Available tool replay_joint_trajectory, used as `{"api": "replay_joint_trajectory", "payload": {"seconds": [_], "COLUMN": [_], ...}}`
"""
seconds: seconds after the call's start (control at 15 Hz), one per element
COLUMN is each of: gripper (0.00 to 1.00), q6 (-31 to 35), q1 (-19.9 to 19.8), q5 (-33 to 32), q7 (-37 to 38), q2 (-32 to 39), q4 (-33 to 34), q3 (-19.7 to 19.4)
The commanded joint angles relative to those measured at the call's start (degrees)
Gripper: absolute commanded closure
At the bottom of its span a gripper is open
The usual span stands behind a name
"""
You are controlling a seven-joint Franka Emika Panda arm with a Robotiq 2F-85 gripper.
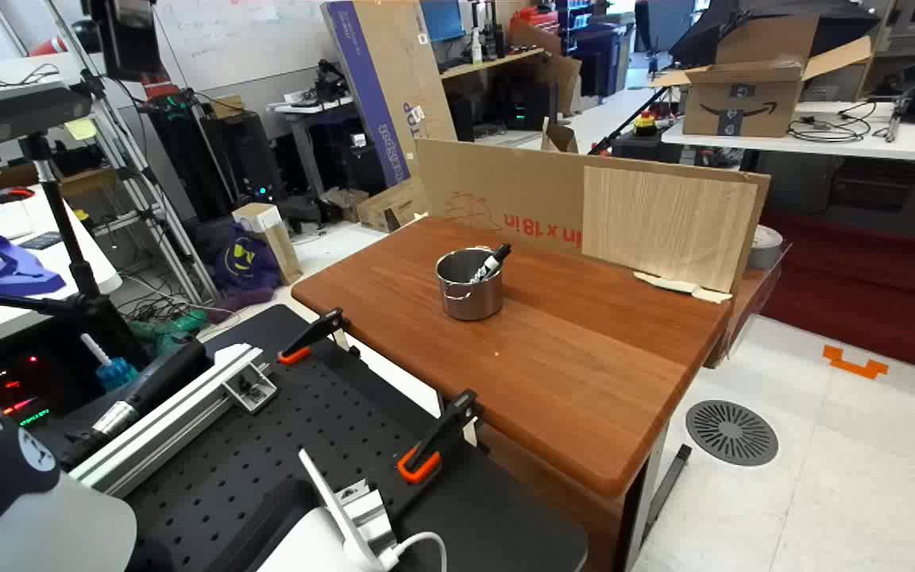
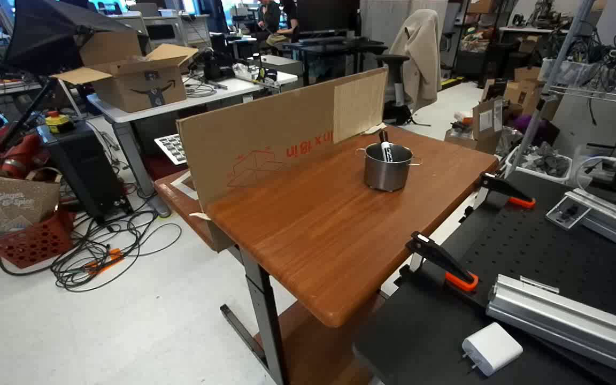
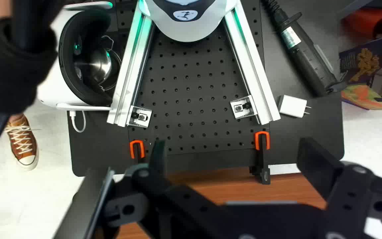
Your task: Take the marker from the pot and put it on the table
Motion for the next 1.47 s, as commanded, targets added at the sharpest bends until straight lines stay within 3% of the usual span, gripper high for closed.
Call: {"api": "replay_joint_trajectory", "payload": {"seconds": [0.0,0.53,1.4], "gripper": [0.0,0.0,0.0], "q6": [-0.1,10.9,47.4], "q1": [0.0,-0.8,-4.3], "q5": [0.0,1.1,10.1], "q7": [0.0,2.4,9.6], "q2": [0.0,4.9,22.0], "q4": [0.1,-0.6,-2.4], "q3": [0.0,-0.3,-4.7]}}
